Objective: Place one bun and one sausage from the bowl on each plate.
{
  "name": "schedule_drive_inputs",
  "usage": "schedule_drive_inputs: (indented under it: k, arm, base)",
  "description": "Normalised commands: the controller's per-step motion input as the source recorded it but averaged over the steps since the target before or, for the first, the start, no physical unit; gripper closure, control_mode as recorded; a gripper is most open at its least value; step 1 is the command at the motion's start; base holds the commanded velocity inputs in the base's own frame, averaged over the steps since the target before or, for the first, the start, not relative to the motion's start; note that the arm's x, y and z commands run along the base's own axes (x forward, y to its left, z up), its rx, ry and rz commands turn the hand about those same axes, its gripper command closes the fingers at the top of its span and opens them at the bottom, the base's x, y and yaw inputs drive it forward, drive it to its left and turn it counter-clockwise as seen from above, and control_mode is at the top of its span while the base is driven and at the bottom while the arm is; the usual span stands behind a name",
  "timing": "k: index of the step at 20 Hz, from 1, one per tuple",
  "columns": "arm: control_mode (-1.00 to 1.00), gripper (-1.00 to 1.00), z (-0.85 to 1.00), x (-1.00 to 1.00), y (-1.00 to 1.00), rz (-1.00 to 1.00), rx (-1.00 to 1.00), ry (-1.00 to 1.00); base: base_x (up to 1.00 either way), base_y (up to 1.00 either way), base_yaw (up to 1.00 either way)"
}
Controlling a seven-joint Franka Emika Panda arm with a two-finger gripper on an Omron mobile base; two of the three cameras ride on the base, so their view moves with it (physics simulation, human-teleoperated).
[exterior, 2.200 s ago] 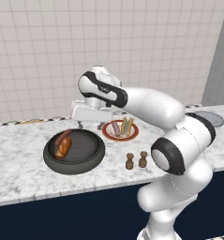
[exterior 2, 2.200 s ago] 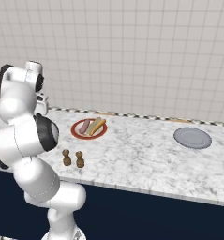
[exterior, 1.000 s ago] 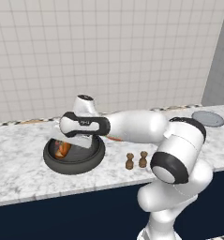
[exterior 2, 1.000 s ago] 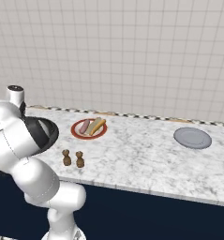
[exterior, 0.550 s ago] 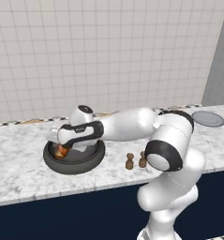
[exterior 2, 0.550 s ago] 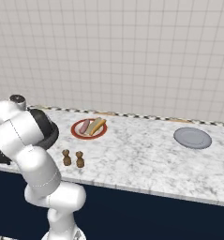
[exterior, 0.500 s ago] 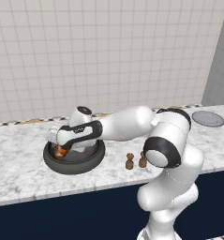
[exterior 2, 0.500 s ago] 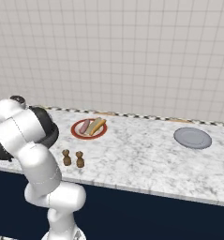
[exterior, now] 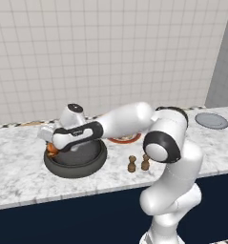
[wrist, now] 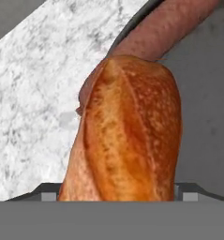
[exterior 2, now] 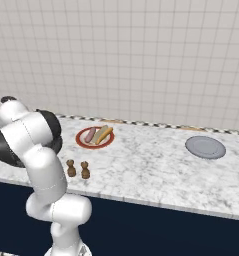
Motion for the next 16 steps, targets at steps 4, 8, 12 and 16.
schedule_drive_inputs:
  k: [4,8,12,16]
  arm:
    - [-1.0,1.0,0.82,-0.14,-0.88,-0.01,0.07,0.09]
    - [-1.0,1.0,1.0,-0.1,-1.0,-0.01,0.06,0.1]
    - [-1.0,1.0,0.94,0.08,-1.0,-0.12,-0.11,0.08]
    - [-1.0,1.0,0.68,0.93,-1.0,-0.01,-0.14,0.19]
  base:
    - [0.0,0.0,0.0]
    - [0.0,0.0,0.0]
    - [0.0,0.0,0.0]
    - [0.0,0.0,0.0]
